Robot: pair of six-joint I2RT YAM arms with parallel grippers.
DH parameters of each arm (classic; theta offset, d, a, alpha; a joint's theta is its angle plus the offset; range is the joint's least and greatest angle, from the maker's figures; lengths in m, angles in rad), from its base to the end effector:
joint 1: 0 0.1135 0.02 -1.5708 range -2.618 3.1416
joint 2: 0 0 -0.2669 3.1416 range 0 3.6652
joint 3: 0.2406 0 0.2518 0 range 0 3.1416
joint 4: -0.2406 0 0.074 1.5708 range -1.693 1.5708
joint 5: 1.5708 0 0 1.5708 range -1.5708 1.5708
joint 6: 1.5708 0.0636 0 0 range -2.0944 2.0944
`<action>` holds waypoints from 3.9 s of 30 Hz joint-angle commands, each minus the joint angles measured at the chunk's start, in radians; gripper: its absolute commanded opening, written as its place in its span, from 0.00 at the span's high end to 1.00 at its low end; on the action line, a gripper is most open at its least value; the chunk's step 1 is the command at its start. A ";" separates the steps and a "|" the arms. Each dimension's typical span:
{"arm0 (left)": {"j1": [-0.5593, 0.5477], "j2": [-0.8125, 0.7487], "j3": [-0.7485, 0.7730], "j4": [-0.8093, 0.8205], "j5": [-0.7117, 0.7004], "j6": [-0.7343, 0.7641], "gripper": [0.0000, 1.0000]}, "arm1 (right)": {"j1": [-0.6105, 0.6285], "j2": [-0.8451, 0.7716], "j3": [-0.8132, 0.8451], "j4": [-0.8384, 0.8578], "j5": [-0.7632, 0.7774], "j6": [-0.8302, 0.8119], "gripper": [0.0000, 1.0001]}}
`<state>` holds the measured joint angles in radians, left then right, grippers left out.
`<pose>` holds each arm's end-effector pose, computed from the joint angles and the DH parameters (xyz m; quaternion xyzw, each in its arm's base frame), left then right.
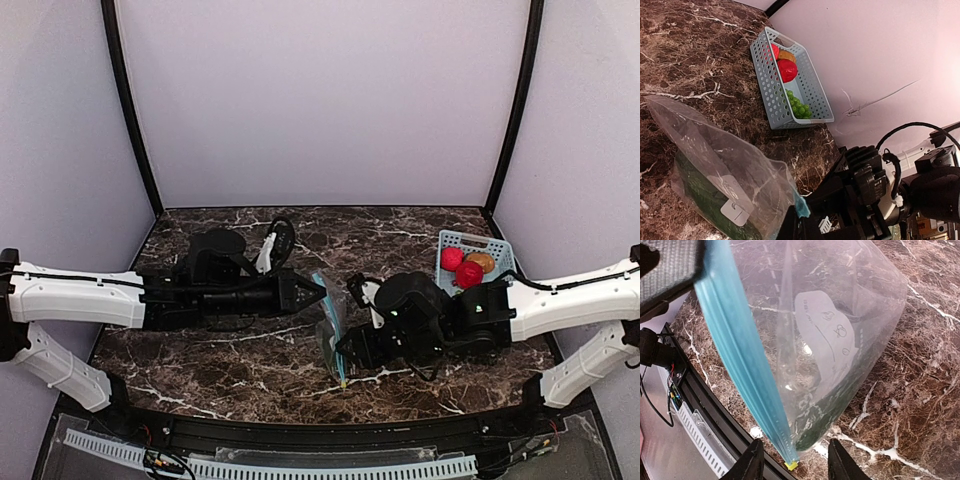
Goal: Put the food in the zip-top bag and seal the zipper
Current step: Pass from the left arm to the right
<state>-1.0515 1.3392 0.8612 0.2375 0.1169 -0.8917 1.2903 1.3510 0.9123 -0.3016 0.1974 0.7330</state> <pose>0.1606 -0.2960 0.2814 0.0986 0.7801 -0.5347 0.3095 0.0976 0.2938 0.2324 -0.2122 0.8864 0.2925 0.2894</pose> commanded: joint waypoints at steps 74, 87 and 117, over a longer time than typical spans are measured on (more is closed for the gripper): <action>0.015 -0.005 0.010 -0.015 0.026 0.008 0.99 | 0.055 0.067 -0.022 0.049 0.038 0.032 0.72; 0.013 0.000 0.010 -0.015 0.040 0.006 0.99 | 0.055 0.110 0.013 0.023 0.110 0.058 0.81; 0.010 -0.010 -0.040 -0.031 0.086 0.118 0.39 | 0.053 0.121 0.132 0.049 0.221 0.054 1.00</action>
<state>-1.0386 1.3445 0.8551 0.2306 0.1680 -0.8356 1.3354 1.4887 1.0199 -0.2703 0.3958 0.7685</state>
